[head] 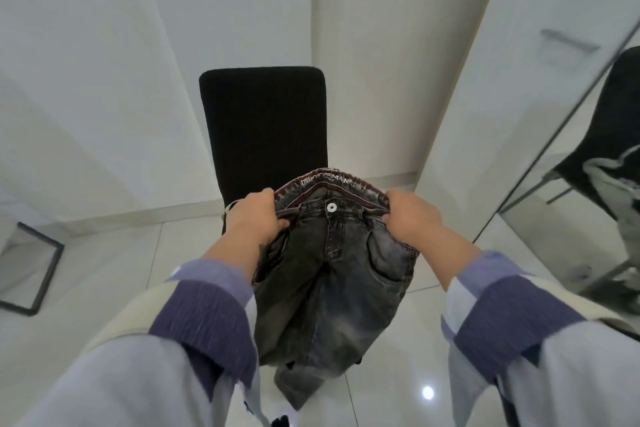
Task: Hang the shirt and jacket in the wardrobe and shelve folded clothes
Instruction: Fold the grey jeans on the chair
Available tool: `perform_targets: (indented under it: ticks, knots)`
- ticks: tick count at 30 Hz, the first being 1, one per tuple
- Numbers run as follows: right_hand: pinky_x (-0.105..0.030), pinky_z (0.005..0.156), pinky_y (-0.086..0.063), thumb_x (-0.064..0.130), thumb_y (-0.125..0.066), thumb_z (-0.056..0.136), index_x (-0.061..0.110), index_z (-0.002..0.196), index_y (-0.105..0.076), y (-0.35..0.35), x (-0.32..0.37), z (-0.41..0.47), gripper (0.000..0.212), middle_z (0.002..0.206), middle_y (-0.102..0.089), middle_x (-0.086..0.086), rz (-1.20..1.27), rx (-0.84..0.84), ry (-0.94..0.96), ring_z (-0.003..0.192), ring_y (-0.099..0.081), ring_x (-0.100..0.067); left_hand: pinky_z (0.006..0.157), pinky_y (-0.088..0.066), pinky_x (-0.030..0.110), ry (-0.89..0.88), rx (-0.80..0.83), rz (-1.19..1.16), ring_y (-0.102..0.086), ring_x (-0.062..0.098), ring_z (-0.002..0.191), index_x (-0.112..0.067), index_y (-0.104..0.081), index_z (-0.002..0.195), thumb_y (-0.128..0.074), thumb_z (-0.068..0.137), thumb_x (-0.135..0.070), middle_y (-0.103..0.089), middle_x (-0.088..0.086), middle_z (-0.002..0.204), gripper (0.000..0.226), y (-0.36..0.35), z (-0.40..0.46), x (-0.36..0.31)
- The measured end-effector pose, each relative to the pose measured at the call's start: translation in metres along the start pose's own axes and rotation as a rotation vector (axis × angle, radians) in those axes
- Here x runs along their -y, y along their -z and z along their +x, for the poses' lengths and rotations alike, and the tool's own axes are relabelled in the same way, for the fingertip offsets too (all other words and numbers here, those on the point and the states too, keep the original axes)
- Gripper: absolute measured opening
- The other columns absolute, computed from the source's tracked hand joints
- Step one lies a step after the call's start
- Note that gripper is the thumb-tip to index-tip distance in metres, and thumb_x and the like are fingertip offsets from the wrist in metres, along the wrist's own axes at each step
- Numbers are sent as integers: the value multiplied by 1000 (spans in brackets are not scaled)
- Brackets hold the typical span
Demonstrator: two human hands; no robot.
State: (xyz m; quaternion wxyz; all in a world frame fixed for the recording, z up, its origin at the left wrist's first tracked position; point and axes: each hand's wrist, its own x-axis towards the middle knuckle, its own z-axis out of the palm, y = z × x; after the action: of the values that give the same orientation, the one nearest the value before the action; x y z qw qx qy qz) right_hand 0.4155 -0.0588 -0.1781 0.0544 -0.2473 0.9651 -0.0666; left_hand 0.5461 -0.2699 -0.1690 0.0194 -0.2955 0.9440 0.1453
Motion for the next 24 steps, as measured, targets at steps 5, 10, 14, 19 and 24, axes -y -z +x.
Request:
perform_targets:
  ticks: [5, 10, 14, 19, 24]
  knots:
    - [-35, 80, -46, 26, -55, 90, 16, 117, -56, 34, -32, -66, 28, 117, -61, -11, 113, -21, -8, 107, -59, -32, 75, -47, 35, -17, -94, -75, -53, 19, 83, -21, -50, 104, -68, 82, -38, -59, 0, 95, 33, 13, -69, -40]
    - [-28, 66, -40, 32, -62, 85, 16, 81, -57, 106, -41, -116, 17, 78, -57, -4, 206, -43, -8, 80, -56, -27, 63, -40, 31, -138, -216, -191, -55, 19, 73, -20, -50, 78, -62, 84, -29, -56, 0, 79, 16, 46, -120, -94]
    - [-25, 47, -31, 34, -72, 78, 12, 74, -61, 164, -42, -147, 25, 60, -51, 0, 429, -155, -87, 59, -51, -20, 57, -38, 29, -251, -293, -283, -55, 24, 67, -14, -50, 67, -59, 82, -20, -57, 5, 71, 19, 89, -148, -144]
    - [-27, 53, -49, 17, -77, 77, 6, 75, -57, 223, -34, -181, 23, 78, -62, -8, 1087, -250, -208, 64, -60, -20, 67, -37, 26, -383, -344, -464, -55, 24, 78, -9, -60, 86, -50, 93, -25, -59, 8, 83, 20, 132, -177, -211]
    - [-32, 80, -53, 29, -60, 91, 11, 102, -65, 261, -34, -219, 22, 91, -69, -4, 1551, -32, 19, 81, -64, -17, 86, -44, 34, -311, -317, -791, -56, 36, 110, 4, -56, 117, -32, 101, -20, -60, 22, 119, 38, 168, -194, -251]
